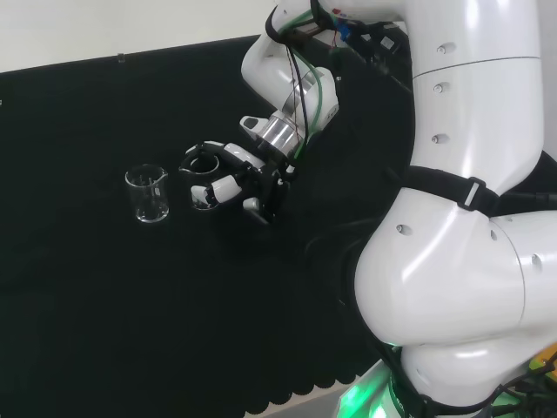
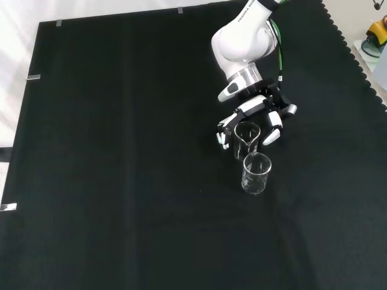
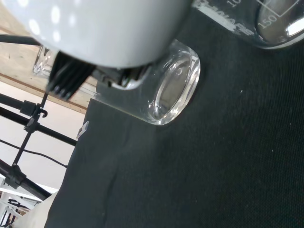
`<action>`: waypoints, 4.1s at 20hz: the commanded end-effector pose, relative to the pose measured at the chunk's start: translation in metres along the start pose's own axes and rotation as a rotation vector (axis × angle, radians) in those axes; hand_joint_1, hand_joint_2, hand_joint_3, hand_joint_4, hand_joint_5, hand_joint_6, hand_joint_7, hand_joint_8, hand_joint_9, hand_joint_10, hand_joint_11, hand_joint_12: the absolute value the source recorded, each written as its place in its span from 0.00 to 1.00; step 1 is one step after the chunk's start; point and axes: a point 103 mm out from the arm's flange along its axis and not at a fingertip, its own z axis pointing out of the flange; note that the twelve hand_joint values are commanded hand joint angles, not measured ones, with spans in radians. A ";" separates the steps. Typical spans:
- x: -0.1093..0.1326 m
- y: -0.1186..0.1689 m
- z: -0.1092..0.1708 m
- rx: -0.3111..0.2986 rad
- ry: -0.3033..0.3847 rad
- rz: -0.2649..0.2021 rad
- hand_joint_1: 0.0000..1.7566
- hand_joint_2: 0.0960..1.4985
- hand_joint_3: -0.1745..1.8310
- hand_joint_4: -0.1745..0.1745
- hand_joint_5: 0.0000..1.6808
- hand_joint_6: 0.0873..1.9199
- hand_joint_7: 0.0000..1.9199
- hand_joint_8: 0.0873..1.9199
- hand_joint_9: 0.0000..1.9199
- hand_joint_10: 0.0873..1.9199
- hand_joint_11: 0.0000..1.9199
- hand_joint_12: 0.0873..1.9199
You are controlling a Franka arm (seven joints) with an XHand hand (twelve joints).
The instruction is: Pick up the beaker on the right.
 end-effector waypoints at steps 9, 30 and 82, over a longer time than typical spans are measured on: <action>0.002 0.002 0.003 -0.015 0.027 0.000 0.62 0.13 0.68 0.29 0.18 0.36 0.20 0.40 0.22 0.31 0.00 0.62; 0.010 0.006 -0.008 -0.145 -0.022 0.038 0.72 0.62 0.24 0.00 0.57 0.53 0.52 0.51 0.53 0.39 0.43 0.49; 0.047 -0.002 -0.074 -0.039 -0.011 -0.095 0.74 0.37 0.53 0.00 0.66 0.52 0.60 0.51 0.67 0.41 0.52 0.45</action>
